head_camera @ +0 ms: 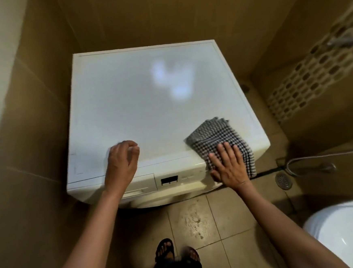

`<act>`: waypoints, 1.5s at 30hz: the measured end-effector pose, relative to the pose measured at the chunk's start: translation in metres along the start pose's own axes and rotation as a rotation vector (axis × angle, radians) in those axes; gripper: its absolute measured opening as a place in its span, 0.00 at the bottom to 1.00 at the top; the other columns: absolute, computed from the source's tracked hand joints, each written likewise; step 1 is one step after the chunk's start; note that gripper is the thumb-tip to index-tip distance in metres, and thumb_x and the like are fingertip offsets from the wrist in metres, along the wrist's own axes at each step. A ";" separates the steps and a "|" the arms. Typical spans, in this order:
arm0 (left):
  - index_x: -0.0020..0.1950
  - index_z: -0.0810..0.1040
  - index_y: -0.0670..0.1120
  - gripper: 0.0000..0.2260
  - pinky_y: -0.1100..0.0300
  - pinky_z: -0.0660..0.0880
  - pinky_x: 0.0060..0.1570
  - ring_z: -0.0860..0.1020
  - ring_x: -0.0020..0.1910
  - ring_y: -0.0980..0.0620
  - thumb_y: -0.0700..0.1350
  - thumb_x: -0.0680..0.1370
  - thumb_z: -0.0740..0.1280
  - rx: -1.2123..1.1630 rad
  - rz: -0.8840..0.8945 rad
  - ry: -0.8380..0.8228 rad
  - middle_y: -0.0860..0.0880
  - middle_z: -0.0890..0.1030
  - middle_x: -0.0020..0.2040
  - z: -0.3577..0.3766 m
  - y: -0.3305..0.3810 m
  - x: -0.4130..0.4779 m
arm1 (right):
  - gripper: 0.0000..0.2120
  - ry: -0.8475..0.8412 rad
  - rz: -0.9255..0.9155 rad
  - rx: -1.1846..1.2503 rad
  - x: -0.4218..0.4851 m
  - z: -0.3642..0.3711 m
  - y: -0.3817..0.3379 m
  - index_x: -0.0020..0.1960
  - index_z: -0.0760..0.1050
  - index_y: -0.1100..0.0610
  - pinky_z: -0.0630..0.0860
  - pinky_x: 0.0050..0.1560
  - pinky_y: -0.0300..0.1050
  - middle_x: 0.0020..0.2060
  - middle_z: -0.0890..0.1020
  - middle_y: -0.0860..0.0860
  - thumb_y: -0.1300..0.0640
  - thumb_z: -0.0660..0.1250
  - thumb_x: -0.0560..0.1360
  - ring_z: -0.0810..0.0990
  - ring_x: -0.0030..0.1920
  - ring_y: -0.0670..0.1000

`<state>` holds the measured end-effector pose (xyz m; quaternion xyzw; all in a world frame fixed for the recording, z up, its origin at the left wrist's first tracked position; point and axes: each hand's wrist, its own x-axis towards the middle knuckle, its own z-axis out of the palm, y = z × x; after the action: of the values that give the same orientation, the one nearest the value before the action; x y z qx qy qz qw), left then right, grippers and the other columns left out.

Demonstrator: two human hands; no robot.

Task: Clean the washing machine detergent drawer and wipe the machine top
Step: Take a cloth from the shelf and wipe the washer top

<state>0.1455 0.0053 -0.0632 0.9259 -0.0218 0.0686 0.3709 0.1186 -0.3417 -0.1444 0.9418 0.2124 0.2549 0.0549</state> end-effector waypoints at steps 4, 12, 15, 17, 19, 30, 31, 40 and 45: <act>0.54 0.76 0.41 0.20 0.56 0.66 0.51 0.73 0.54 0.43 0.55 0.79 0.54 -0.008 -0.003 0.068 0.45 0.80 0.51 0.011 0.003 0.001 | 0.30 -0.085 0.412 0.123 -0.014 -0.010 0.038 0.77 0.52 0.54 0.51 0.73 0.62 0.76 0.56 0.56 0.40 0.43 0.80 0.50 0.77 0.57; 0.52 0.78 0.41 0.15 0.61 0.69 0.51 0.77 0.52 0.45 0.50 0.77 0.60 -0.151 -0.138 0.196 0.46 0.81 0.50 0.011 0.004 0.003 | 0.34 -0.056 0.942 0.678 0.019 -0.018 -0.119 0.74 0.26 0.52 0.41 0.75 0.57 0.73 0.27 0.53 0.37 0.39 0.79 0.33 0.76 0.57; 0.52 0.79 0.43 0.16 0.70 0.69 0.49 0.77 0.50 0.51 0.53 0.76 0.60 -0.239 -0.170 0.213 0.49 0.81 0.50 0.006 0.001 0.003 | 0.35 -0.107 0.826 0.703 0.032 -0.019 -0.174 0.74 0.25 0.56 0.40 0.76 0.49 0.72 0.26 0.57 0.39 0.41 0.80 0.31 0.75 0.58; 0.52 0.79 0.43 0.13 0.75 0.69 0.47 0.77 0.48 0.53 0.50 0.77 0.61 -0.268 -0.187 0.218 0.47 0.81 0.50 0.005 0.000 0.003 | 0.34 -0.163 0.693 0.660 0.033 -0.020 -0.198 0.75 0.29 0.60 0.39 0.75 0.50 0.73 0.29 0.61 0.42 0.41 0.82 0.32 0.75 0.60; 0.52 0.79 0.43 0.09 0.77 0.68 0.46 0.77 0.48 0.54 0.46 0.79 0.63 -0.265 -0.189 0.209 0.46 0.82 0.50 0.004 0.001 0.003 | 0.32 -0.181 0.463 0.597 0.028 -0.022 -0.208 0.76 0.34 0.62 0.41 0.75 0.51 0.75 0.35 0.61 0.45 0.41 0.82 0.36 0.76 0.60; 0.55 0.77 0.43 0.17 0.59 0.70 0.52 0.75 0.54 0.51 0.54 0.77 0.60 -0.252 -0.151 0.207 0.50 0.77 0.53 0.000 0.003 0.000 | 0.27 -0.497 0.293 0.512 0.170 -0.026 -0.075 0.76 0.57 0.43 0.60 0.71 0.51 0.76 0.58 0.47 0.43 0.41 0.79 0.57 0.76 0.50; 0.55 0.77 0.43 0.15 0.60 0.69 0.52 0.74 0.54 0.52 0.52 0.78 0.61 -0.245 -0.148 0.195 0.50 0.77 0.53 0.000 0.004 0.000 | 0.28 -0.519 0.328 0.454 0.174 -0.019 -0.053 0.77 0.54 0.44 0.53 0.74 0.52 0.77 0.56 0.47 0.43 0.38 0.78 0.53 0.77 0.49; 0.56 0.76 0.40 0.08 0.57 0.70 0.53 0.75 0.57 0.45 0.42 0.80 0.64 -0.144 -0.193 0.240 0.42 0.79 0.55 -0.016 -0.012 0.013 | 0.28 -0.524 0.809 0.228 0.139 -0.004 0.034 0.78 0.46 0.49 0.43 0.76 0.56 0.78 0.50 0.53 0.45 0.40 0.80 0.47 0.77 0.54; 0.55 0.76 0.39 0.07 0.52 0.70 0.56 0.74 0.57 0.42 0.40 0.79 0.66 -0.026 -0.190 0.256 0.42 0.79 0.54 -0.034 -0.040 0.032 | 0.32 -0.551 0.719 0.302 0.154 -0.022 -0.069 0.78 0.37 0.54 0.37 0.75 0.57 0.77 0.41 0.58 0.43 0.31 0.77 0.40 0.77 0.59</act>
<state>0.1773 0.0582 -0.0618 0.9026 0.1125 0.1501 0.3875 0.2016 -0.2135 -0.0701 0.9855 -0.1145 -0.0351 -0.1200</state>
